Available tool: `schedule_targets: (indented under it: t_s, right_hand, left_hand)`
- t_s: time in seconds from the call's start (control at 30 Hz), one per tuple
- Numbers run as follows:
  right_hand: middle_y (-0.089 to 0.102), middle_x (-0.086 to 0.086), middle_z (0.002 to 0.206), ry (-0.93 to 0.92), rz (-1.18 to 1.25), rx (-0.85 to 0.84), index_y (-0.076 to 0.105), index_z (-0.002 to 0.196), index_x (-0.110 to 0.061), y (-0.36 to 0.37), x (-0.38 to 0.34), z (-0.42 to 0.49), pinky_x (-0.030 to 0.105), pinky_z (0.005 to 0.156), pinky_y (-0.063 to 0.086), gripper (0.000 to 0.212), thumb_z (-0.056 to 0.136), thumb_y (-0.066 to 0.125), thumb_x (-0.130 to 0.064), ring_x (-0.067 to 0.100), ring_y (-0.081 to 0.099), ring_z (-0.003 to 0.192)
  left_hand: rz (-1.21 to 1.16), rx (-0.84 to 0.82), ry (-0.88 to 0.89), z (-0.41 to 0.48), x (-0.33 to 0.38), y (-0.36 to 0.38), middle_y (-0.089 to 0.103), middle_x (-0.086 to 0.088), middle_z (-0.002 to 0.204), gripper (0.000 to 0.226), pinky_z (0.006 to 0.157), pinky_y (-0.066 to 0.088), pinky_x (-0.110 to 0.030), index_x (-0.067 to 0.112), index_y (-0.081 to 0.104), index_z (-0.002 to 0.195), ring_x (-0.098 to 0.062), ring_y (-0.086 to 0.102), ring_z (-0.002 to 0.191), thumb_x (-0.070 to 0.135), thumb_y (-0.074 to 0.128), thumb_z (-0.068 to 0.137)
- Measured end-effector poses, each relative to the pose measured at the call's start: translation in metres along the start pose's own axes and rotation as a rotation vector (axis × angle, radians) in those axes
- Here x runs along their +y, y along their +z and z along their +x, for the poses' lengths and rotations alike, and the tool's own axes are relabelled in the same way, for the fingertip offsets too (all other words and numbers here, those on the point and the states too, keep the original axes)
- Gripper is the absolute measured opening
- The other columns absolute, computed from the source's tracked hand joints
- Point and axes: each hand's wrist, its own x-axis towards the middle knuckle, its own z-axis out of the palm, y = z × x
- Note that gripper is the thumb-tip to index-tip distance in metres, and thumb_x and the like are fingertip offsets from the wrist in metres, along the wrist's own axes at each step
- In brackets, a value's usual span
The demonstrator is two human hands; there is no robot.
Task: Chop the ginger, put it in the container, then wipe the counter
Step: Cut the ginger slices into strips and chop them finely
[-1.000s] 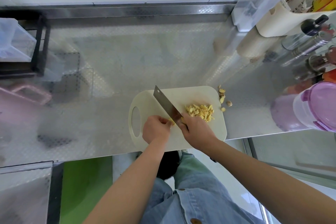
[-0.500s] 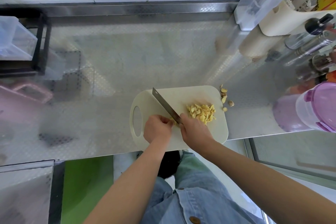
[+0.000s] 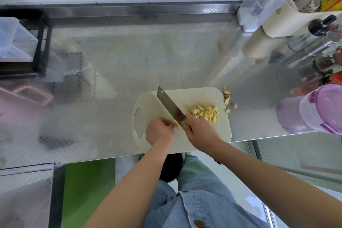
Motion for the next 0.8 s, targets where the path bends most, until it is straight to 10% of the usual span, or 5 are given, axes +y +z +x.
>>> schedule_targets:
  t_s: [0.8]
  right_hand:
    - [0.049,0.008,0.063,0.051,0.089,0.053,0.049,0.098,-0.005,0.006,0.001,0.009,0.035,0.051,0.036,0.014,0.096,0.045,-0.018,0.027,0.047,0.058]
  left_hand:
    - [-0.023,-0.013,0.003,0.003,-0.003,0.002,0.071,0.004,0.069,0.008,0.058,0.046,-0.023,0.022,0.074,0.074,-0.017,0.067,0.070,0.030,0.074,0.074]
